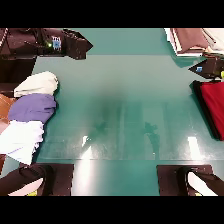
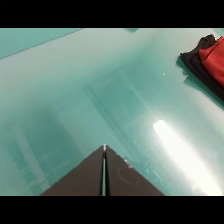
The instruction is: Fold the shirts.
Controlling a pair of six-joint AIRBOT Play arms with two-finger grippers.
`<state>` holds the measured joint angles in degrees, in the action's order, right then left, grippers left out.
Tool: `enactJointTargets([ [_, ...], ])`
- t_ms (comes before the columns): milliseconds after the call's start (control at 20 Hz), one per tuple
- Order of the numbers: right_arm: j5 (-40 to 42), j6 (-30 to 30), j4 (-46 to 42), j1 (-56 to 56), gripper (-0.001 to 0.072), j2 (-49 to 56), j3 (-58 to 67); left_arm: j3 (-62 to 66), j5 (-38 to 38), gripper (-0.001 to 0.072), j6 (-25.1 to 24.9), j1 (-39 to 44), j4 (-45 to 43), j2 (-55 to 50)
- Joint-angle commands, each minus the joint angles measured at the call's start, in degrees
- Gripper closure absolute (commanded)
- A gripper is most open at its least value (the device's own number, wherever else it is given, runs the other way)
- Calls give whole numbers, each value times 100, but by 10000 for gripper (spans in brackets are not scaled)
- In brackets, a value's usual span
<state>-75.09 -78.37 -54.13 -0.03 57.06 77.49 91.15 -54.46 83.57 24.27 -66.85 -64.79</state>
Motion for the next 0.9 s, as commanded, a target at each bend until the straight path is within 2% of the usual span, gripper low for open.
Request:
enactJointTargets([
  [0,-2,0,4,17,695,-4,-2,-2,0,683,0,-2,0,-2],
  [550,-9,0,4,20,695,-2,-2,-2,0,683,0,-2,0,-2],
  [650,-9,0,4,17,695,-4,-2,-2,184,683,-7,-2,31,-2],
  [750,-9,0,4,17,695,-4,-2,-2,295,682,-7,-2,-564,9],
  [850,-11,0,7,20,694,-4,-2,-2,42,681,140,-39,-1967,4],
])
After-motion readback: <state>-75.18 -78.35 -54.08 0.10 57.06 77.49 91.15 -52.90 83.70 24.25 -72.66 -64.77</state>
